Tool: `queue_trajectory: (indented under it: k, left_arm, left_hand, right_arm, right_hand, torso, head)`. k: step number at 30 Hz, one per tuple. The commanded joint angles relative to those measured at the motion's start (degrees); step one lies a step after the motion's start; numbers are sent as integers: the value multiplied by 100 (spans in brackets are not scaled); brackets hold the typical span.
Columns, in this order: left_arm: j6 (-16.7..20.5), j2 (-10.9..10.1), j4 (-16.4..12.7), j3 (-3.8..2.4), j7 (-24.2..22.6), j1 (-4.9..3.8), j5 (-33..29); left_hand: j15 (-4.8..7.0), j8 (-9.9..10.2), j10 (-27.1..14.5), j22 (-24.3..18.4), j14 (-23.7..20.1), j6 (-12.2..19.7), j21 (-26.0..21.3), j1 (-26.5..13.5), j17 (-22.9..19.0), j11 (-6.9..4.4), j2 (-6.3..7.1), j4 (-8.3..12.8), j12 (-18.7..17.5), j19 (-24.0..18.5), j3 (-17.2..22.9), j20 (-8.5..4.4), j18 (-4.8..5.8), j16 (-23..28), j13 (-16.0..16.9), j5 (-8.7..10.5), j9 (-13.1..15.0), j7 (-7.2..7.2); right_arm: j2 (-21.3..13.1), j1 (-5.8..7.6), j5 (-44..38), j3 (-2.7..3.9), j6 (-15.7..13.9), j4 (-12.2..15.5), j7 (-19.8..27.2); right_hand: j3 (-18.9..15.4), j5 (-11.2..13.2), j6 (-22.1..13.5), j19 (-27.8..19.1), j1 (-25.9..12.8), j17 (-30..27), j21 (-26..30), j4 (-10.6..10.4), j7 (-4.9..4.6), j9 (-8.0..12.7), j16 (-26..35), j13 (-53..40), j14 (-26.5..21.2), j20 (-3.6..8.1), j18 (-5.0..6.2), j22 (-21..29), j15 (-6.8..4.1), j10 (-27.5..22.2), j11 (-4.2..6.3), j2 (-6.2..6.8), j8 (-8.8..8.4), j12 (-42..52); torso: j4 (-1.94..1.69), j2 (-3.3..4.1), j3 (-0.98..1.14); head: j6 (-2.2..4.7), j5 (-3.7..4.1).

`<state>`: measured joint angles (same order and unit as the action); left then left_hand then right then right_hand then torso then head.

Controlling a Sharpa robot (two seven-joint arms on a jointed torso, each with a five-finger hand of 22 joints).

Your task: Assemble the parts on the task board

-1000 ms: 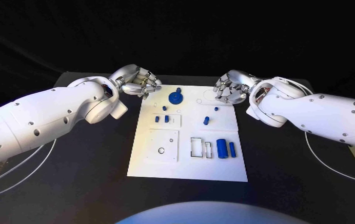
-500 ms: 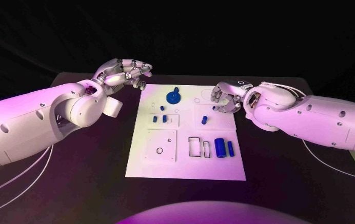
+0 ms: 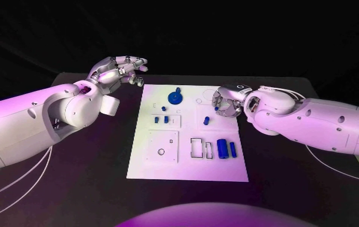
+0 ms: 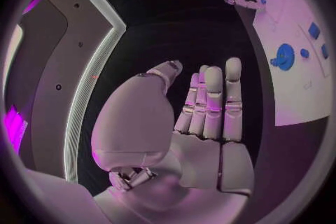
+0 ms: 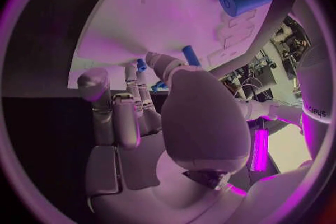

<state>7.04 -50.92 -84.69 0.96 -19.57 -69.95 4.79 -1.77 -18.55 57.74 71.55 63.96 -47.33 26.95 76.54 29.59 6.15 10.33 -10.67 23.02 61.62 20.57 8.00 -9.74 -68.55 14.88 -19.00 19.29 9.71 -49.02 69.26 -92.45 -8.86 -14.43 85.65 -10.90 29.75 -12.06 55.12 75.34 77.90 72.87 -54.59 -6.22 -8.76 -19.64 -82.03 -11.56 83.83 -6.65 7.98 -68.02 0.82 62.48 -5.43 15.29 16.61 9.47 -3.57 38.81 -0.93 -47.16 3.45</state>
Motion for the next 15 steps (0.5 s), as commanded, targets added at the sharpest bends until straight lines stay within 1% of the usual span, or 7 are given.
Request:
queue_trajectory:
  k: [1,2,3,7,11,15]
  left_arm:
    - [-104,-6,0,-4,-133,-2,-149]
    - [-111,-8,2,-4,-130,-2,-149]
    - [-117,-9,2,-4,-127,-2,-146]
    - [-144,-10,1,-4,-112,-2,-110]
    - [-164,-7,-4,-4,-94,-2,-79]
    - [-178,-11,-11,-4,-71,-2,-44]
  left_hand:
    - [2,-17,8,-8,-12,6,-24,13,-7,-40,-34,12,19,11,36,-7,-72,22,-6,-25,-6,-9]
    - [2,-17,8,-8,-12,6,-24,13,-7,-40,-34,12,19,11,36,-7,-72,22,-6,-25,-6,-9]
    - [2,-17,8,-8,-12,6,-24,13,-7,-40,-34,12,19,11,36,-7,-72,22,-6,-25,-6,-9]
    - [2,-17,4,-13,-9,11,-26,19,-11,-40,-33,14,19,17,40,-9,-72,26,-9,-38,-8,-9]
    - [2,-17,-1,-17,-7,14,-28,24,-14,-39,-31,17,19,21,43,-9,-71,29,-11,-49,-9,-8]
    - [2,-17,-1,-17,-7,14,-28,24,-14,-39,-31,17,19,21,43,-9,-71,29,-11,-49,-9,-8]
  right_arm:
    - [18,-28,-100,-10,18,-1,-34]
    - [23,-31,-97,-10,-2,-2,-38]
    - [27,-34,-95,-10,-12,-2,-42]
    - [49,-50,-100,-10,-12,-17,-76]
    - [80,-80,-146,-9,24,-49,-132]
    - [110,-126,-260,-9,97,-69,-206]
  right_hand:
    - [158,93,102,65,28,45,-77,7,21,-1,-44,52,262,27,-71,-49,-26,141,26,-98,0,-70]
    - [216,134,136,81,39,62,-109,10,34,-7,-54,65,267,34,-77,-73,-38,198,38,-122,8,-82]
    - [341,224,208,90,64,77,-125,29,61,-24,-65,85,272,53,-79,-92,-63,314,63,-162,28,-109]
    - [507,257,339,107,83,106,-166,79,107,-75,-83,100,279,90,-86,-134,-104,509,113,-211,84,-146]
    - [551,264,366,117,82,132,-189,97,117,-94,-97,105,285,102,-90,-155,-114,556,128,-226,97,-166]
    - [622,260,429,141,101,179,-251,166,140,-139,-121,107,297,124,-102,-207,-139,657,154,-241,133,-199]
  torso:
    - [0,-3,1]
    - [0,-3,1]
    - [1,-2,1]
    - [1,-1,3]
    - [1,-1,7]
    - [2,1,7]
  head:
    - [-3,-1]
    - [-4,-1]
    - [-5,-1]
    - [-9,3]
    - [-14,5]
    - [-33,10]
